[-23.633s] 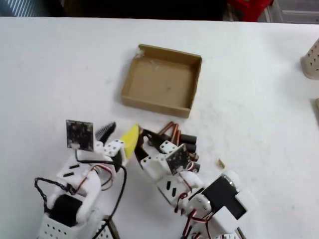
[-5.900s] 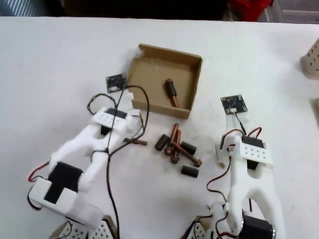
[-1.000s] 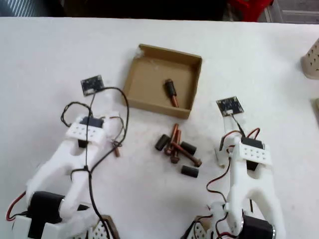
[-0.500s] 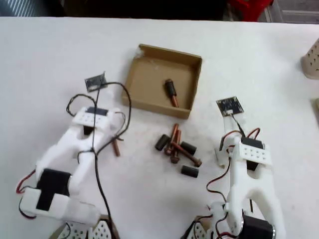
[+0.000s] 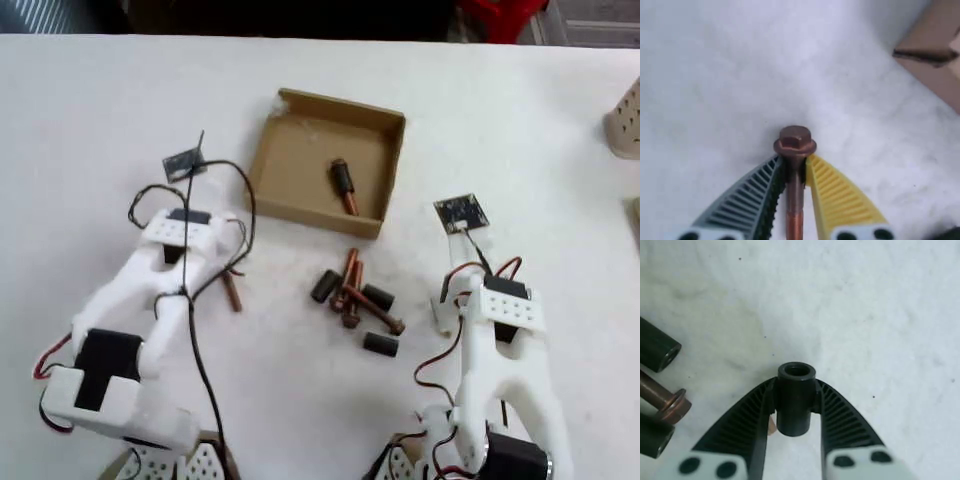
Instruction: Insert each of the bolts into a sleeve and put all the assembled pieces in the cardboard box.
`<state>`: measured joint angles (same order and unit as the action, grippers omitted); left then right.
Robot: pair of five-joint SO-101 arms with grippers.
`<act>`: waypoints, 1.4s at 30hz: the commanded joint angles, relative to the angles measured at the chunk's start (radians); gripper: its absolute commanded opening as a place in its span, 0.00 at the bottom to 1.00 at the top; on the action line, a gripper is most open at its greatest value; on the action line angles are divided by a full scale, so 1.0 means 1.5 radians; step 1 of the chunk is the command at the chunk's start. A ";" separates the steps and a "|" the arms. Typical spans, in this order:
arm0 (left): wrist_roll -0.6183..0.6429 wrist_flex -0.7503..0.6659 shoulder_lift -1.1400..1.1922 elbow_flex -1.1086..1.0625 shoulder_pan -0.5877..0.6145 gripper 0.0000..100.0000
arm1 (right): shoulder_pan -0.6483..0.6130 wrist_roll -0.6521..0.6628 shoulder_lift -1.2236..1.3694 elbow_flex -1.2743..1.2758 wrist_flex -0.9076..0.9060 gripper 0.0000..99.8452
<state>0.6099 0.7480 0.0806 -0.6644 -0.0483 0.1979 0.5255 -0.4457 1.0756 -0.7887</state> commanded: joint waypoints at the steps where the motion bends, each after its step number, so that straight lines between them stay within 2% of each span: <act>1: 0.006 -0.002 0.009 0.030 0.016 0.08 | -0.002 0.005 -0.018 -0.004 -0.003 0.02; 14: 0.006 0.001 0.007 0.033 0.017 0.08 | -0.002 0.004 -0.018 -0.004 -0.005 0.02; 19: 0.008 0.053 0.008 0.068 0.017 0.17 | -0.002 0.004 -0.018 -0.004 -0.005 0.02; 26: 0.007 0.058 0.012 0.073 0.016 0.17 | -0.002 0.004 -0.018 -0.004 -0.005 0.02; 29: 0.006 0.056 0.052 0.094 0.014 0.13 | -0.002 0.004 -0.018 -0.004 -0.005 0.02; 33: -0.012 0.059 0.115 0.149 0.017 0.01 | -0.002 0.003 -0.018 -0.004 -0.005 0.02; 36: -0.042 0.078 0.120 0.163 0.013 0.02 | -0.002 0.003 -0.018 -0.004 -0.005 0.02; 42: -0.047 0.082 0.086 0.155 0.034 0.02 | -0.006 0.002 -0.025 -0.010 -0.032 0.02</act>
<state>0.5593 0.8769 0.2355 -0.4572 -0.0376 0.1979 0.5255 -0.4457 1.0756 -0.8132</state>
